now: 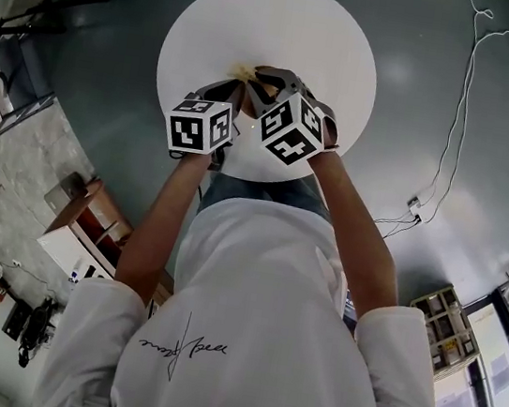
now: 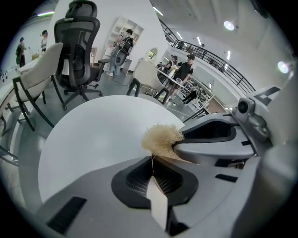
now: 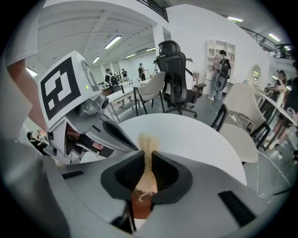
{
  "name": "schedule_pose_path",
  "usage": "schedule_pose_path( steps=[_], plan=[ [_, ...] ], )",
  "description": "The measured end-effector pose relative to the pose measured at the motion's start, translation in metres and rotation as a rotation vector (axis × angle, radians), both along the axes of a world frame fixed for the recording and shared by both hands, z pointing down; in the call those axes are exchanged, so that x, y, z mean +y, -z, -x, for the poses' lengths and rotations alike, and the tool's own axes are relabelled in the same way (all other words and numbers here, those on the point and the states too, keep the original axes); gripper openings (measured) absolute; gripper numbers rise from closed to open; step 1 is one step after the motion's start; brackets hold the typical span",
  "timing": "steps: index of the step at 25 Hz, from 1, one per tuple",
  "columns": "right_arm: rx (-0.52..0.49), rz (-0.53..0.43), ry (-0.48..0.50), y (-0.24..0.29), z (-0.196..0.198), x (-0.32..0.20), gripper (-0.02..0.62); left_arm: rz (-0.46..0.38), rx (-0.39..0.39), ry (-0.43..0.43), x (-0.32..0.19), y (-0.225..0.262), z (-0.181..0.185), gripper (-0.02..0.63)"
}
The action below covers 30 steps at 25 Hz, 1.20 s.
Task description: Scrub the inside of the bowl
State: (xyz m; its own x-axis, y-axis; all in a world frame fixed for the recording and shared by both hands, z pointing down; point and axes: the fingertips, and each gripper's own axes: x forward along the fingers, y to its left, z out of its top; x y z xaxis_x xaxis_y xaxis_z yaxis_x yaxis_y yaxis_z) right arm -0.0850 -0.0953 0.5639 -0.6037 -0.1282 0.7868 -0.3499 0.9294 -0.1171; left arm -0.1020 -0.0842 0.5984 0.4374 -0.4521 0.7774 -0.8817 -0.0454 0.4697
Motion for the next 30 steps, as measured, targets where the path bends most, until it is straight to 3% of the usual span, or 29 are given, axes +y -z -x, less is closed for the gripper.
schedule_pose_path(
  steps=[21, 30],
  plan=[
    [0.072, 0.016, -0.129, -0.001, -0.031, -0.006, 0.058, -0.006, -0.009, 0.007, 0.008, 0.002, -0.003, 0.014],
    [0.077, 0.079, -0.206, -0.001, -0.047, -0.007, 0.058, 0.000, -0.016, 0.001, 0.006, 0.002, -0.011, 0.014]
  ],
)
